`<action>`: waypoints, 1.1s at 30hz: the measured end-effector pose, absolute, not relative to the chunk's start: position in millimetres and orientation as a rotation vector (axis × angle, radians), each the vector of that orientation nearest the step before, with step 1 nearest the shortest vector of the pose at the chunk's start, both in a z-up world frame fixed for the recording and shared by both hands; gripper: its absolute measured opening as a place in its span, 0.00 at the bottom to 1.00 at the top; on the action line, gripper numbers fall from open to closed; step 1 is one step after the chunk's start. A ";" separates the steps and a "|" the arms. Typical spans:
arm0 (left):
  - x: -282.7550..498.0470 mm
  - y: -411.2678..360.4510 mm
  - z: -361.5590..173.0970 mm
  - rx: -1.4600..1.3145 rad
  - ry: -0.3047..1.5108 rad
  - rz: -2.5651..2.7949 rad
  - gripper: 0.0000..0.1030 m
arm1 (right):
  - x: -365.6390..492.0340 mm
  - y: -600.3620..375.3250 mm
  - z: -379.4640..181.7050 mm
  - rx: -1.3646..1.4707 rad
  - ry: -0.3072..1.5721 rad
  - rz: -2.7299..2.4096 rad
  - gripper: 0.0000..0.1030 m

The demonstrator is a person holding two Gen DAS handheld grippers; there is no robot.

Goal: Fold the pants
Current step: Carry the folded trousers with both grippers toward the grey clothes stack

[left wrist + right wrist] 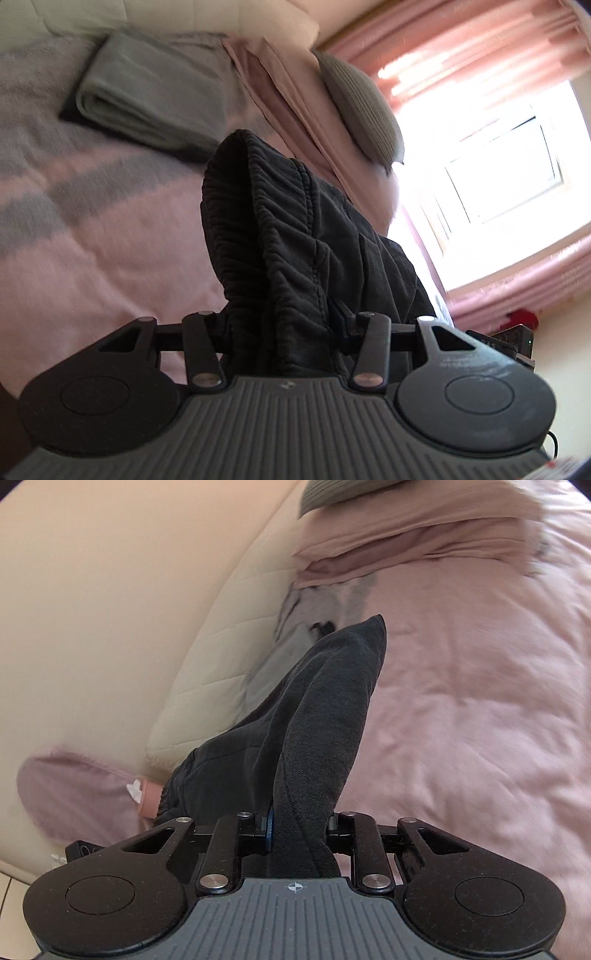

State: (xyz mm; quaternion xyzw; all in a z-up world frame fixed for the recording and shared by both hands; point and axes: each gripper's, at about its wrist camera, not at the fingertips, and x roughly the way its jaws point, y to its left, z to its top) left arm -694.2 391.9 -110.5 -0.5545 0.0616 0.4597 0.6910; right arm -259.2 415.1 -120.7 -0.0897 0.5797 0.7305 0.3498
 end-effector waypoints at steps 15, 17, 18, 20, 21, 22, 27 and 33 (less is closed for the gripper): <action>-889.5 641.1 -147.6 -1.192 -0.008 1.172 0.41 | -464.0 739.0 -168.9 -0.333 1.409 2.088 0.18; -901.7 666.5 -154.9 -1.182 -0.019 1.179 0.41 | -478.9 770.8 -176.3 -0.340 1.390 2.102 0.18; -906.0 676.2 -158.4 -1.178 -0.024 1.181 0.41 | -484.6 783.4 -180.3 -0.339 1.384 2.108 0.18; -912.8 693.0 -167.5 -1.171 -0.023 1.182 0.41 | -493.8 806.2 -190.1 -0.339 1.379 2.114 0.18; -916.1 699.6 -170.9 -1.172 -0.020 1.182 0.41 | -497.5 814.1 -195.7 -0.340 1.379 2.113 0.18; -919.3 706.5 -177.1 -1.176 -0.015 1.182 0.41 | -500.9 821.2 -202.4 -0.343 1.383 2.111 0.18; -925.9 723.3 -207.2 -1.219 0.007 1.187 0.41 | -513.3 843.5 -234.5 -0.392 1.417 2.074 0.19; -925.1 732.7 -244.4 -1.236 0.022 1.189 0.43 | -516.1 848.5 -262.7 -0.431 1.414 2.043 0.20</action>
